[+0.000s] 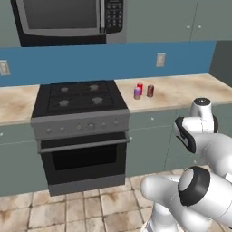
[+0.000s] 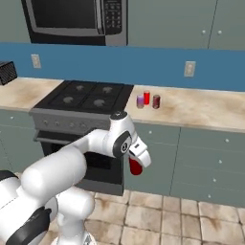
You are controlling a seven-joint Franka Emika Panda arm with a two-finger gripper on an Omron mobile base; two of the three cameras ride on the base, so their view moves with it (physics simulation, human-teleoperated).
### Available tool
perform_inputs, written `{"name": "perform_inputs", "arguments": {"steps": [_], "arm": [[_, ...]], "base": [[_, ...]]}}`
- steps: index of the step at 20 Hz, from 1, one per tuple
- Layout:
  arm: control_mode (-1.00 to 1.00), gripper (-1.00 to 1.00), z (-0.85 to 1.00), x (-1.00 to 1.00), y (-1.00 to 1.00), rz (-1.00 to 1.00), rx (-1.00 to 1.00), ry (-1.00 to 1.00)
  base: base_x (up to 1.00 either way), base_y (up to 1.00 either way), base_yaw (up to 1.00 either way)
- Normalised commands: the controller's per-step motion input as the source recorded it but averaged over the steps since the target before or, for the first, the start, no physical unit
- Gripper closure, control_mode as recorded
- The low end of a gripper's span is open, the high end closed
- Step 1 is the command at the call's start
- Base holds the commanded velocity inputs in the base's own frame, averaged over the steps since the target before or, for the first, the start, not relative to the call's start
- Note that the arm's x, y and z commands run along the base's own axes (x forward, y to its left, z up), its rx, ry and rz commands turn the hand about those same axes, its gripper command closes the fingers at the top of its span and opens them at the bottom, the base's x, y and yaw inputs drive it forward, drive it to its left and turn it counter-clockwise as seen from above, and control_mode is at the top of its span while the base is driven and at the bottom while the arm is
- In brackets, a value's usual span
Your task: Four empty soda cans are scattered around the kitchen. Gather all the cans and cluster them next to the stove for recycling.
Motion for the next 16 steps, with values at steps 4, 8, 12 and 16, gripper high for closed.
{"name": "perform_inputs", "arguments": {"steps": [4, 8, 12, 16], "arm": [[1.0, 1.0, 0.0, 0.0, 0.0, 0.0, 0.0, 0.0], [1.0, 1.0, 0.0, 0.0, 0.0, 0.0, 0.0, 0.0], [1.0, 1.0, 0.0, 0.0, 0.0, 0.0, 0.0, 0.0], [1.0, 1.0, 0.0, 0.0, 0.0, 0.0, 0.0, 0.0]], "base": [[0.59, -0.35, 0.02], [0.57, -0.34, 0.01], [0.66, -0.21, 0.05], [0.58, -0.31, 0.08]]}}
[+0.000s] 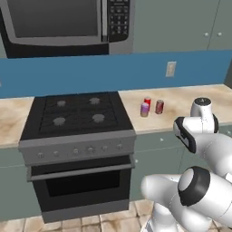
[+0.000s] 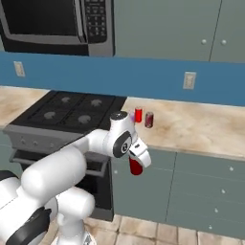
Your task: Four empty soda cans are scattered around the kitchen. Gather all the cans and cluster them next to the stove for recycling.
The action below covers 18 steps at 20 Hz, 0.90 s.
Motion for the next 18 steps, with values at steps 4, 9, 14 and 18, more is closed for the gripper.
{"name": "perform_inputs", "arguments": {"steps": [4, 9, 14, 18], "arm": [[1.0, 1.0, 0.0, 0.0, 0.0, 0.0, 0.0, 0.0], [1.0, 1.0, 0.0, 0.0, 0.0, 0.0, 0.0, 0.0], [1.0, 1.0, 0.0, 0.0, 0.0, 0.0, 0.0, 0.0], [1.0, 1.0, 0.0, 0.0, 0.0, 0.0, 0.0, 0.0]], "base": [[0.52, -0.33, 0.09], [0.46, -0.36, 0.1], [0.45, -0.36, 0.1], [0.44, -0.37, 0.1]]}}
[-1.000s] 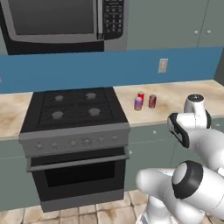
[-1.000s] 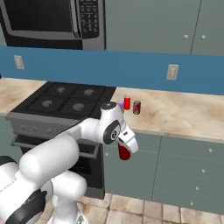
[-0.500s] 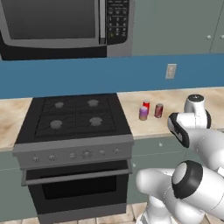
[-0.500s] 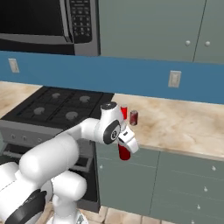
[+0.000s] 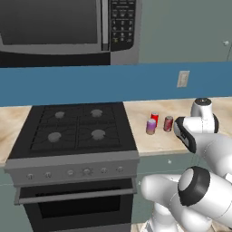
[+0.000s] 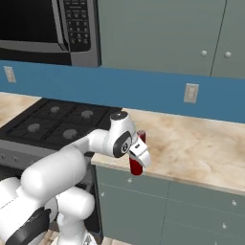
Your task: Four empty soda cans are scattered around the kitchen. Gather all the cans and cluster them next to the stove for recycling.
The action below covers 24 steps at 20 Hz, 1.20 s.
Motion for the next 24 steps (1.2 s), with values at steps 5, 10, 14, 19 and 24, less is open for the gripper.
{"name": "perform_inputs", "arguments": {"steps": [5, 10, 14, 19, 24], "arm": [[1.0, 1.0, 0.0, 0.0, 0.0, 0.0, 0.0, 0.0], [1.0, 1.0, 0.0, 0.0, 0.0, 0.0, 0.0, 0.0], [1.0, 1.0, 0.0, 0.0, 0.0, 0.0, 0.0, 0.0], [1.0, 1.0, 0.0, 0.0, 0.0, 0.0, 0.0, 0.0], [1.0, 1.0, 0.0, 0.0, 0.0, 0.0, 0.0, 0.0]], "base": [[0.36, -0.4, 0.1], [0.36, -0.4, 0.1], [0.34, -0.38, 0.11], [0.33, -0.31, 0.07], [0.06, -0.05, 0.0]]}}
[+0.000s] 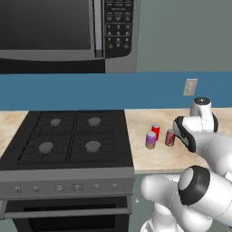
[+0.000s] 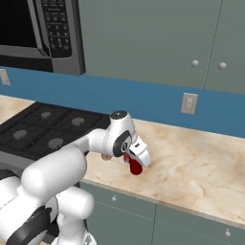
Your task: Four empty soda cans are scattered around the kitchen. Gather all the cans and cluster them next to the stove for recycling.
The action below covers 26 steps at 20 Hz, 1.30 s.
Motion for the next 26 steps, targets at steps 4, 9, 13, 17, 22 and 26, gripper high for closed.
{"name": "perform_inputs", "arguments": {"steps": [4, 9, 13, 17, 22, 26], "arm": [[1.0, 1.0, 0.0, 0.0, 0.0, 0.0, 0.0, 0.0], [1.0, 1.0, 0.0, 0.0, 0.0, 0.0, 0.0, 0.0], [1.0, 1.0, 0.0, 0.0, 0.0, 0.0, 0.0, 0.0], [1.0, 1.0, 0.0, 0.0, 0.0, 0.0, 0.0, 0.0], [-1.0, 1.0, 0.0, 0.0, 0.0, 0.0, 0.0, 0.0], [-1.0, 1.0, 0.01, 0.0, 0.0, 0.0, 0.02, 0.0]], "base": [[0.0, 0.0, 0.0], [0.0, 0.0, 0.0], [0.0, 0.0, 0.0], [0.0, 0.0, 0.0], [0.0, 0.0, 0.0], [0.0, 0.0, 0.0]]}}
